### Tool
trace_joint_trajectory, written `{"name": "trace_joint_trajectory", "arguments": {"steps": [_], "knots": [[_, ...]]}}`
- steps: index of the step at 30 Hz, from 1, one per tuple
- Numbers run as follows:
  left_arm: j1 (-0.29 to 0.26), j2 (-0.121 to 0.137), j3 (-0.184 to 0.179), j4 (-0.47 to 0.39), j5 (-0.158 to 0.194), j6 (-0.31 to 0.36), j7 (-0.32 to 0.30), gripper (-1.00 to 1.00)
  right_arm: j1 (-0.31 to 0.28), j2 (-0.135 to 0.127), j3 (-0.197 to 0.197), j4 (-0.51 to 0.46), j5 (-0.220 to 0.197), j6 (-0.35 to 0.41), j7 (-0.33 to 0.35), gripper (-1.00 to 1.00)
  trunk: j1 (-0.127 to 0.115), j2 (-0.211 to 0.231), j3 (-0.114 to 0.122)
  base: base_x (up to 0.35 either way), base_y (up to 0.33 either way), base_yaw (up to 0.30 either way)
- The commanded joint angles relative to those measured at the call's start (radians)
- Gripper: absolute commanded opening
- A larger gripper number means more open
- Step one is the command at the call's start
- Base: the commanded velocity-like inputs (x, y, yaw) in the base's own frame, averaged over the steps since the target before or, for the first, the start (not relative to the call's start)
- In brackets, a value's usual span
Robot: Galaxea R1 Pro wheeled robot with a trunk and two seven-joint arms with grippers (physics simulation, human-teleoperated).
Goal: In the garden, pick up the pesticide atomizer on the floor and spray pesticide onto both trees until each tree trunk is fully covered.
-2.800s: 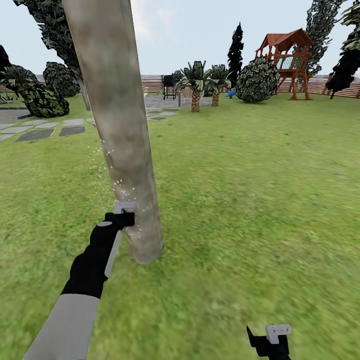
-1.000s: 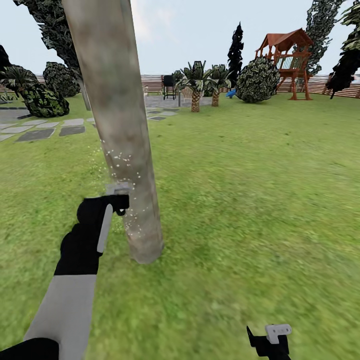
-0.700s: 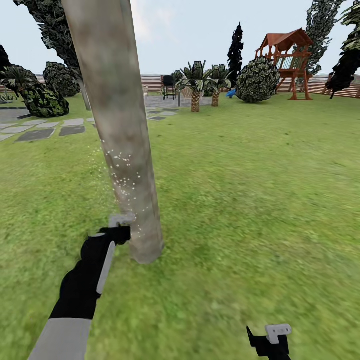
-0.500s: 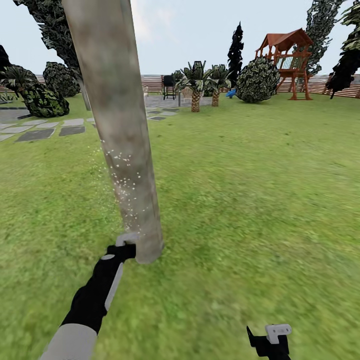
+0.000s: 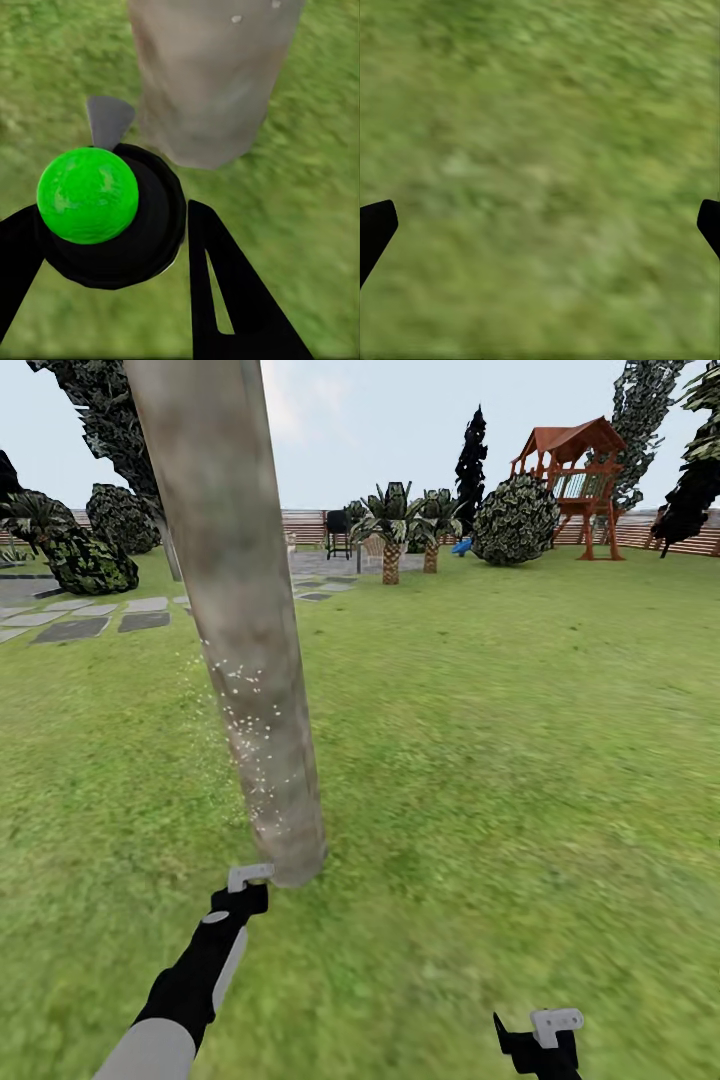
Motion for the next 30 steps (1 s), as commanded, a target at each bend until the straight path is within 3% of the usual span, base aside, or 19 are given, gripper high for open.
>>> {"name": "trace_joint_trajectory", "arguments": {"steps": [1, 7, 12, 24, 30], "knots": [[0.000, 0.000, 0.001, 0.001, 0.000, 0.000, 0.000, -1.00, 0.000, 0.000, 0.000, 0.000, 0.000, 0.000, 0.001, 1.00, 0.000, 0.000, 0.000, 0.000, -0.195, 0.000], [0.000, -0.002, 0.012, 0.010, 0.001, -0.002, 0.000, -1.00, 0.000, 0.000, 0.000, 0.000, 0.000, 0.000, 0.001, 1.00, 0.000, 0.000, 0.000, 0.000, -0.259, 0.000], [0.000, 0.000, 0.011, 0.011, 0.041, -0.003, 0.000, -1.00, 0.000, 0.000, 0.000, 0.000, 0.000, 0.000, 0.001, 1.00, 0.000, 0.000, 0.000, 0.000, -0.271, 0.000], [0.000, 0.000, 0.014, 0.012, 0.044, -0.002, -0.001, -1.00, 0.000, 0.000, 0.000, 0.000, 0.000, 0.000, 0.001, 1.00, 0.000, 0.000, -0.004, 0.000, -0.271, 0.195], [0.000, 0.000, 0.014, 0.015, 0.044, -0.002, -0.002, -1.00, 0.000, 0.000, 0.000, 0.000, 0.000, 0.000, 0.002, 1.00, 0.000, 0.000, -0.004, 0.000, -0.271, 0.031]]}}
